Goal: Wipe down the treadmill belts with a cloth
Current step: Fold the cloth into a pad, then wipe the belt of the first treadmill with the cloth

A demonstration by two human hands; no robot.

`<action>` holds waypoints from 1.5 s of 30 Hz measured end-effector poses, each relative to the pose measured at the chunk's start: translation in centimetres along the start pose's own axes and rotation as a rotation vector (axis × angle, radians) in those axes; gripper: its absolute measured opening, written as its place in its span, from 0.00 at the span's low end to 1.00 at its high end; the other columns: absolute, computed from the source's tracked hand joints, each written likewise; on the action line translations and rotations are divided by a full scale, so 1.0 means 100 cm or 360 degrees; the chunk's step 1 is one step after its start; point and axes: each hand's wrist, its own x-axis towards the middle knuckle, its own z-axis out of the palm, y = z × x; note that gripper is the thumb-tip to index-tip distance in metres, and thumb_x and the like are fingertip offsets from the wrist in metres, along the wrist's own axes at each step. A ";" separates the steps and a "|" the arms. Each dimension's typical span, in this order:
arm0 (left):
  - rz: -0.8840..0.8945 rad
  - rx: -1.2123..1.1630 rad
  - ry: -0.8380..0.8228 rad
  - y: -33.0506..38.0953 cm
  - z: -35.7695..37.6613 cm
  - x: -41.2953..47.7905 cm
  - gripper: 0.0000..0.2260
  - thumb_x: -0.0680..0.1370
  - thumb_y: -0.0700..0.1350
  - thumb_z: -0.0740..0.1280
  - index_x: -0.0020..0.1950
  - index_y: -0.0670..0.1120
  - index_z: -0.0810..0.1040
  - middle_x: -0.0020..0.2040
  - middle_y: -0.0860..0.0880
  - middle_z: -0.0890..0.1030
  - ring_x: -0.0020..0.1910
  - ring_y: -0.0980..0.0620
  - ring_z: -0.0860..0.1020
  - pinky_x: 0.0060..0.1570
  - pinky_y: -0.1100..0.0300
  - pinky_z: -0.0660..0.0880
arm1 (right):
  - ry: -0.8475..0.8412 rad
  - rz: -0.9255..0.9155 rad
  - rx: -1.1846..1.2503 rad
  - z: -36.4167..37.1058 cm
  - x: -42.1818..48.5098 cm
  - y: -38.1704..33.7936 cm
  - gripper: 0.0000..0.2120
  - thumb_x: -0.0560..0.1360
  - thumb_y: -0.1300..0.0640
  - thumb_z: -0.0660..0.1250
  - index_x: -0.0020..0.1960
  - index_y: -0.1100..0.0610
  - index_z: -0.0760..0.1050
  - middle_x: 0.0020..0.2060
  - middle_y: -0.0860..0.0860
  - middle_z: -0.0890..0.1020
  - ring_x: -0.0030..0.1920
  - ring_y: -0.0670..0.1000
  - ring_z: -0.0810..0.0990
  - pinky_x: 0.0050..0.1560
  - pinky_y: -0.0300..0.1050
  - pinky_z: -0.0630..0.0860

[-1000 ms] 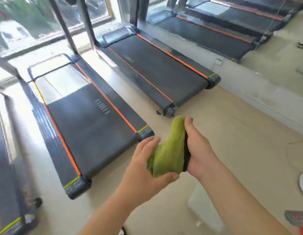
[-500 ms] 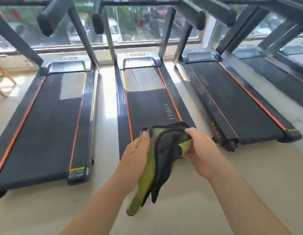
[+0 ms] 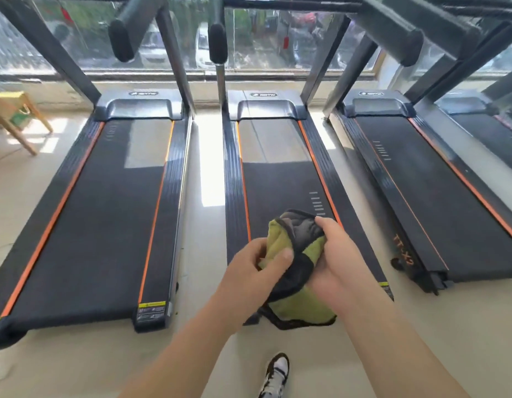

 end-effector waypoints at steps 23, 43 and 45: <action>0.0225 0.1424 -0.0323 0.044 -0.205 0.340 0.05 0.75 0.45 0.68 0.49 0.54 0.79 0.49 0.53 0.79 0.49 0.51 0.78 0.48 0.57 0.76 | -0.0207 -0.0174 -0.1609 0.121 0.227 -0.169 0.15 0.82 0.43 0.66 0.46 0.54 0.79 0.38 0.51 0.80 0.34 0.48 0.75 0.34 0.41 0.68; -0.0863 -0.1060 -0.0031 0.034 -0.177 0.504 0.24 0.66 0.57 0.84 0.50 0.42 0.82 0.33 0.44 0.81 0.26 0.48 0.80 0.28 0.57 0.79 | -0.0237 -0.0313 -0.0033 0.227 0.292 -0.170 0.16 0.79 0.44 0.63 0.44 0.52 0.84 0.46 0.53 0.84 0.48 0.51 0.84 0.52 0.50 0.80; -0.0882 -0.1040 -0.0146 0.041 -0.160 0.507 0.16 0.72 0.47 0.80 0.54 0.41 0.82 0.36 0.43 0.82 0.26 0.48 0.80 0.27 0.58 0.78 | -0.0160 -0.0334 -0.0099 0.224 0.302 -0.169 0.16 0.78 0.44 0.64 0.49 0.53 0.84 0.51 0.56 0.85 0.51 0.53 0.85 0.53 0.51 0.80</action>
